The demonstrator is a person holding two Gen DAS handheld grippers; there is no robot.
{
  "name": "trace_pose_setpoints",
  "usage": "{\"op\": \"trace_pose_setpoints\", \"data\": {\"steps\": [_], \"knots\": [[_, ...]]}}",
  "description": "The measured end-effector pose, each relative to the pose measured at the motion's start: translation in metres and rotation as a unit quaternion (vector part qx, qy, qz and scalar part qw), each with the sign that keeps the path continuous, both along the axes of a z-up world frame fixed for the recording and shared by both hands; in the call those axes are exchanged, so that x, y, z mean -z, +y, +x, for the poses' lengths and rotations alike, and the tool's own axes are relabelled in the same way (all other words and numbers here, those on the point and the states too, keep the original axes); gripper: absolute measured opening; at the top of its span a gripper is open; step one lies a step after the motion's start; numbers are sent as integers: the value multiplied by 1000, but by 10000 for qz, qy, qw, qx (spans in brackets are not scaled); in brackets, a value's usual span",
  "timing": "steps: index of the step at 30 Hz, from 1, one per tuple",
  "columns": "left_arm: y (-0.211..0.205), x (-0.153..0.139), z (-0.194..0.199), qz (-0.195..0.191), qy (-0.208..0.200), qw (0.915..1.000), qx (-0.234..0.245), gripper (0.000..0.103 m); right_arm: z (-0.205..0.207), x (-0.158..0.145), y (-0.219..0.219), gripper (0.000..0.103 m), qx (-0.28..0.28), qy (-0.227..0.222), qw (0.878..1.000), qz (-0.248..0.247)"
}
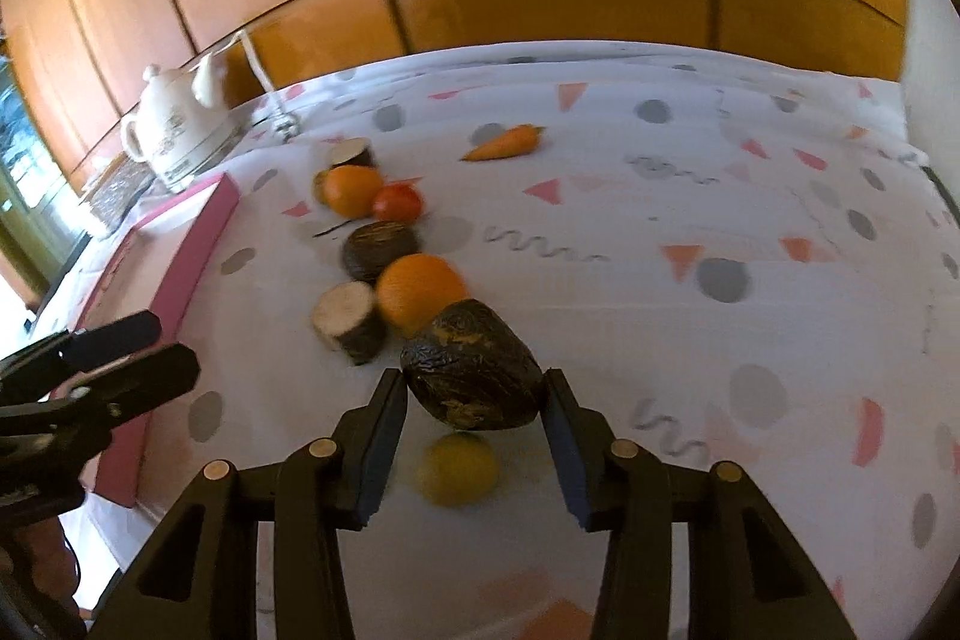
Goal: Organize fruits
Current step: 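Reach the left gripper toward the white radish slice while the right gripper approaches the dark fruit, then grasp the white radish slice with the left gripper while the right grasps the dark fruit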
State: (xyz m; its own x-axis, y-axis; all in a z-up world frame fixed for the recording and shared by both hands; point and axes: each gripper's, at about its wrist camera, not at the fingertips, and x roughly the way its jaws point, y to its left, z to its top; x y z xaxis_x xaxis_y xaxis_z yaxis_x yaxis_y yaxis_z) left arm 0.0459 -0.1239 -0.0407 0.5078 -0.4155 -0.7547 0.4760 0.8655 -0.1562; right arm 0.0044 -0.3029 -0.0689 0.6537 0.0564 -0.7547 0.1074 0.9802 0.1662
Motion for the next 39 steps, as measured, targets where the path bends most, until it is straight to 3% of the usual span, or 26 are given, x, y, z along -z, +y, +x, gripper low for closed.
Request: {"op": "trace_pose_setpoints", "data": {"steps": [11, 16, 18, 19, 39], "knots": [[-46, 21, 16, 252, 10, 9990, 365, 61, 0, 7, -11, 46, 202, 161, 9995, -199], [-58, 30, 27, 324, 35, 9990, 319, 46, 0, 8, -13, 46, 148, 149, 9996, -172], [-58, 34, 29, 235, 104, 9991, 335, 34, 1, 8, -13, 46, 151, 140, 9997, -157], [-58, 35, 28, 201, 130, 9992, 323, 34, 1, 8, -13, 46, 153, 136, 9997, -155], [12, -3, 0, 161, -285, 9981, -530, 34, -1, 4, 24, 46, -367, 88, 9990, -236]]}}
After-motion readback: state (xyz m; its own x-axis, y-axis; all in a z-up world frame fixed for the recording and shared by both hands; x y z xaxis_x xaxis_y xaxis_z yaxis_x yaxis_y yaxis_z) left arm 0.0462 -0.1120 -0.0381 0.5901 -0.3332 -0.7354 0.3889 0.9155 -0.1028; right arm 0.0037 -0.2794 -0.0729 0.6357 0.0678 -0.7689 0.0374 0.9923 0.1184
